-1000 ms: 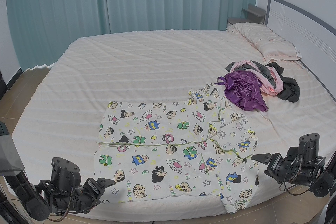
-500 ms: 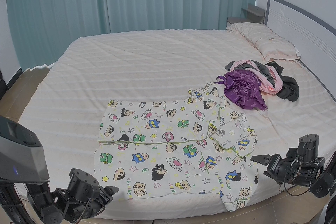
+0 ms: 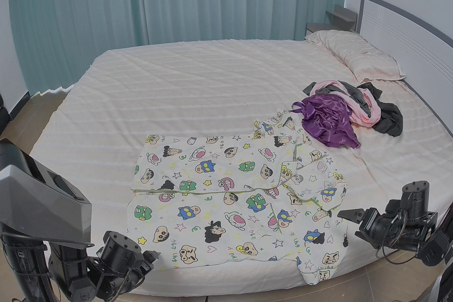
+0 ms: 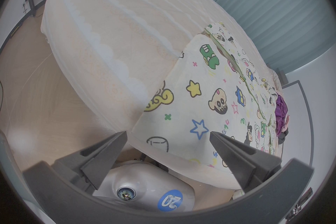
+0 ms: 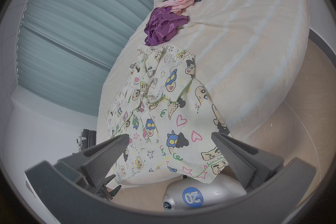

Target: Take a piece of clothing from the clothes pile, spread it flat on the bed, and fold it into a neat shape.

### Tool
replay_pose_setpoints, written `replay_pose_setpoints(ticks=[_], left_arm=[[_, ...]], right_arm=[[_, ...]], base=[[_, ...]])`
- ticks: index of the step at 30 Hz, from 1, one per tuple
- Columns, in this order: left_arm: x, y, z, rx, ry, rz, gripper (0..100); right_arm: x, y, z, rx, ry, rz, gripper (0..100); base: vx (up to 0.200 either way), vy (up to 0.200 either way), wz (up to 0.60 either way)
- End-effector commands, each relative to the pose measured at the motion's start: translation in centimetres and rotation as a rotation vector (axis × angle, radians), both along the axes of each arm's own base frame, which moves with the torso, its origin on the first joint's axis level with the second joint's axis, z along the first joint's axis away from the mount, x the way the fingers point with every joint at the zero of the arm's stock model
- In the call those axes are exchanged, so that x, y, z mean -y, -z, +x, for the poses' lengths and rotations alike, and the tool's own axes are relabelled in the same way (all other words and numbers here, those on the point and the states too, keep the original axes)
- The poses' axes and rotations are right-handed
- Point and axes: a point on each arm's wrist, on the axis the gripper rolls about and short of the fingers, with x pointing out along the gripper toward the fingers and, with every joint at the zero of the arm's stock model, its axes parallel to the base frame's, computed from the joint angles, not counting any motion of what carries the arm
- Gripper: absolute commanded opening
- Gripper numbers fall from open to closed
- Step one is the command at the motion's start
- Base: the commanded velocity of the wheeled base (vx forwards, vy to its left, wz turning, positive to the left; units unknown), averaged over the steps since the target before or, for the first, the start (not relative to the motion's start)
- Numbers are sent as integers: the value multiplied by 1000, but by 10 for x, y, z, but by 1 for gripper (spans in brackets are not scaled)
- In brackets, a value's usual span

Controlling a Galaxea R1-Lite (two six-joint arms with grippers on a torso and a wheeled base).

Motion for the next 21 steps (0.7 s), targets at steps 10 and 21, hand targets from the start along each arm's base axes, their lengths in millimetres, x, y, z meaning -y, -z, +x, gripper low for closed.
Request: replay_pose_setpoints(ticks=[10,21], left_arm=[[-9,0,7,31,-57,-19,0],[-11,-5,8,73,-87,4,0]], right_arm=[[-2,2,-1,-13,-13,-3,100],[-2,4,-1,-23,-14,-7,100]], base=[[0,0,0],[0,0,0]])
